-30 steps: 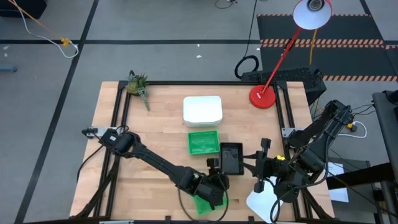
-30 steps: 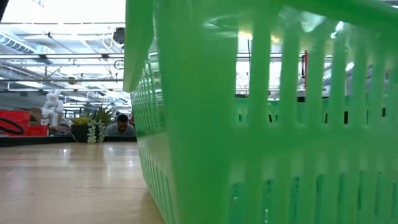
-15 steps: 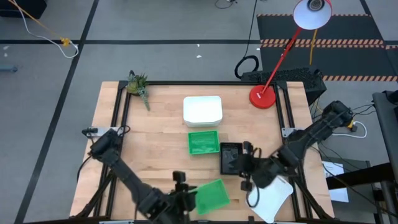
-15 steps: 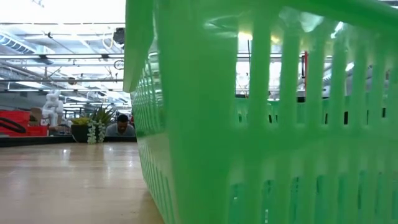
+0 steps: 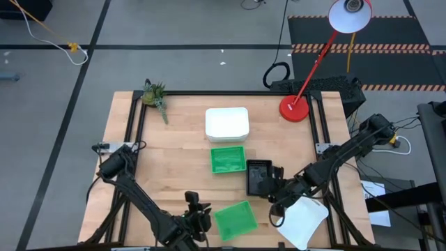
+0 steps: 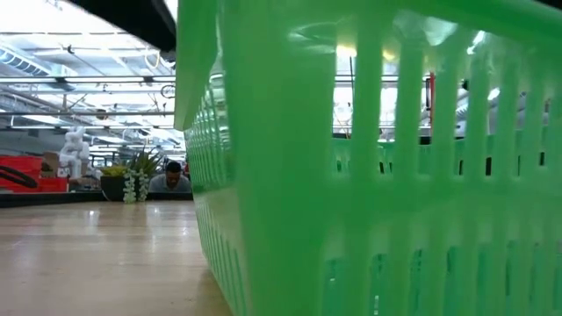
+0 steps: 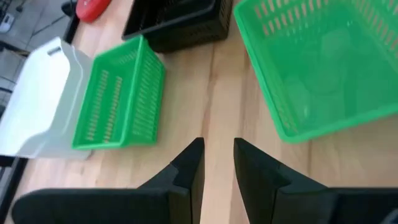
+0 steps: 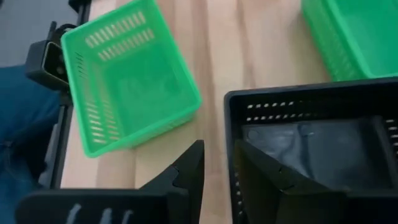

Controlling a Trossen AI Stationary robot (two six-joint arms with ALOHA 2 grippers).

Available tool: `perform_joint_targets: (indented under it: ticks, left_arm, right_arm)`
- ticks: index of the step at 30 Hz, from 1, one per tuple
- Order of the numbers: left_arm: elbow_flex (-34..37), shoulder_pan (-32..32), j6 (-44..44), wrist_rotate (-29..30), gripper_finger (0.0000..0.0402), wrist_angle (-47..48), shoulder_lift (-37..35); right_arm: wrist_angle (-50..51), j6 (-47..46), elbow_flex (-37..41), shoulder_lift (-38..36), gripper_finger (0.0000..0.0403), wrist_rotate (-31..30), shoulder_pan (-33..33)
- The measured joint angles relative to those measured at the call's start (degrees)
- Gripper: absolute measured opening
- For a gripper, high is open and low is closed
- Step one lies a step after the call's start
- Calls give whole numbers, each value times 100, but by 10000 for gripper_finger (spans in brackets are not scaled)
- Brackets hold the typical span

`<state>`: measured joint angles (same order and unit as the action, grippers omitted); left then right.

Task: Stack baskets by color
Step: Stack the top black bin on the bottom stacked black bins

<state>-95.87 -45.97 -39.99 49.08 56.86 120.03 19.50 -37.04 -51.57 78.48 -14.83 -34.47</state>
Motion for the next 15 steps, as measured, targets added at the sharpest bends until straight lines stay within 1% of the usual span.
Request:
perform_joint_targets:
  ticks: [3,7,10,15]
  left_arm:
    - [44,-26,-174,2,85,-10,0]
    - [54,-62,-258,50,85,-8,0]
    - [54,-61,-273,52,85,-6,0]
    - [54,8,-305,52,85,-6,0]
  right_arm:
    - [-262,15,160,0,84,157,73]
    - [-351,35,181,0,84,188,76]
    - [-347,36,181,41,84,304,74]
    - [-298,47,181,198,84,311,126]
